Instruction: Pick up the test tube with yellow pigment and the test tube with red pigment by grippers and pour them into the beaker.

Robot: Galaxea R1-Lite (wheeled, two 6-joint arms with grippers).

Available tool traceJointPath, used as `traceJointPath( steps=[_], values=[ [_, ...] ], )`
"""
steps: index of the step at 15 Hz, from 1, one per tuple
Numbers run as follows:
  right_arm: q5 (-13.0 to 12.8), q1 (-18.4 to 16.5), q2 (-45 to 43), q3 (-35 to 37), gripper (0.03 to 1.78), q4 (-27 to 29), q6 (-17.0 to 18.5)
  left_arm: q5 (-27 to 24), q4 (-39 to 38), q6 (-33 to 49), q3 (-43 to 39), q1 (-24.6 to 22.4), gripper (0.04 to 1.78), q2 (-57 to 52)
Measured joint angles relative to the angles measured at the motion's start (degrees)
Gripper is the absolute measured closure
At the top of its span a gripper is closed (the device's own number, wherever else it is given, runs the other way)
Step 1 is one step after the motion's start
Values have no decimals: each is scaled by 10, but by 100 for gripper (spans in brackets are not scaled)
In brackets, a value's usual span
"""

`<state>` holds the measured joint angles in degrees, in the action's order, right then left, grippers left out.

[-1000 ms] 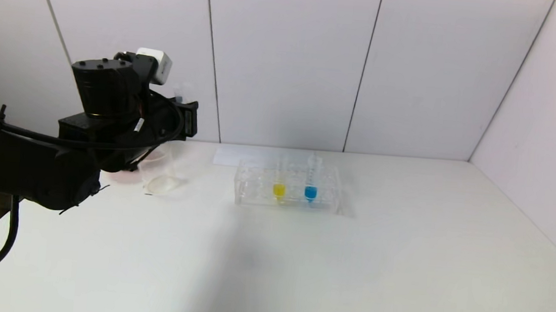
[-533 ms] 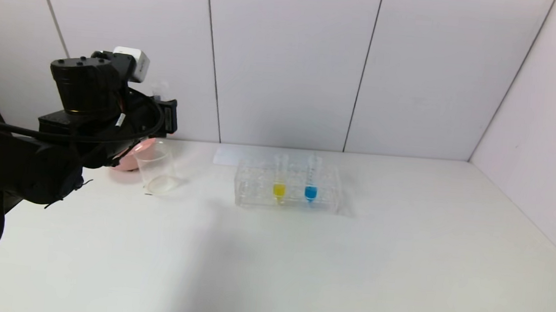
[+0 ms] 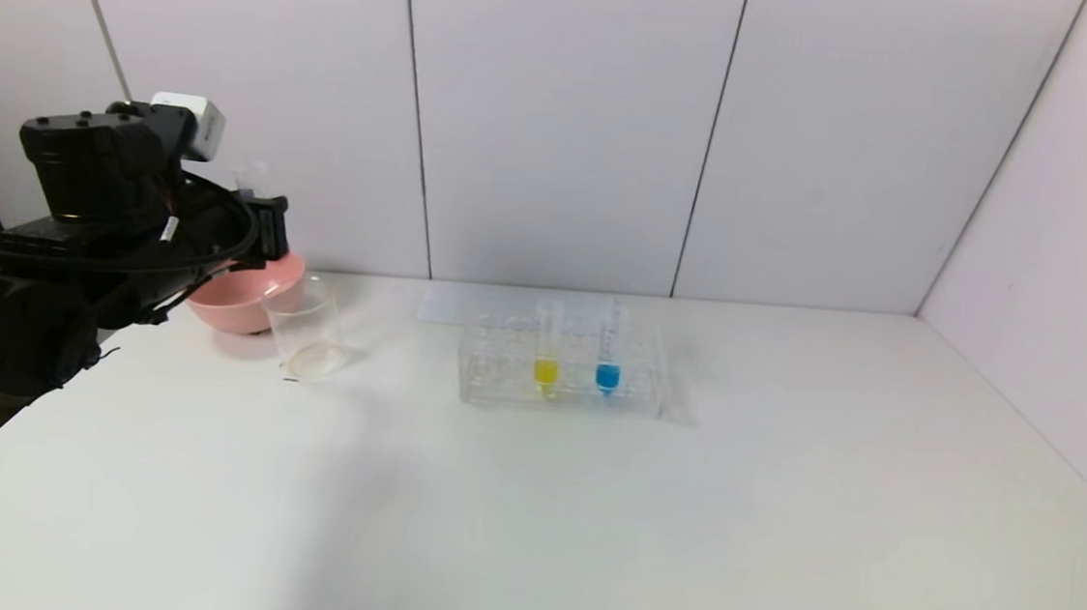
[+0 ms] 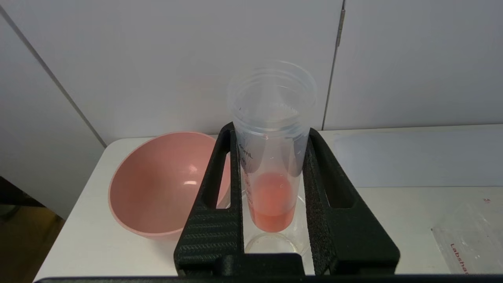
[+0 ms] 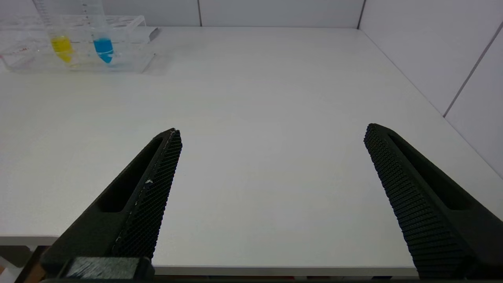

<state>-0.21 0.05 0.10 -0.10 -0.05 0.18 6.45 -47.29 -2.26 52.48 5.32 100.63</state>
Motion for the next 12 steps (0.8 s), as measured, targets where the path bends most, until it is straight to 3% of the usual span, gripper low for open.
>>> traceJointPath(
  steps=[7, 12],
  values=[
    [0, 0, 0, 0, 11, 0, 0, -70, 1, 0, -27, -94, 135, -23],
    [0, 0, 0, 0, 11, 0, 0, -114, -3, 1, -42, -137, 135, -28]
  ],
)
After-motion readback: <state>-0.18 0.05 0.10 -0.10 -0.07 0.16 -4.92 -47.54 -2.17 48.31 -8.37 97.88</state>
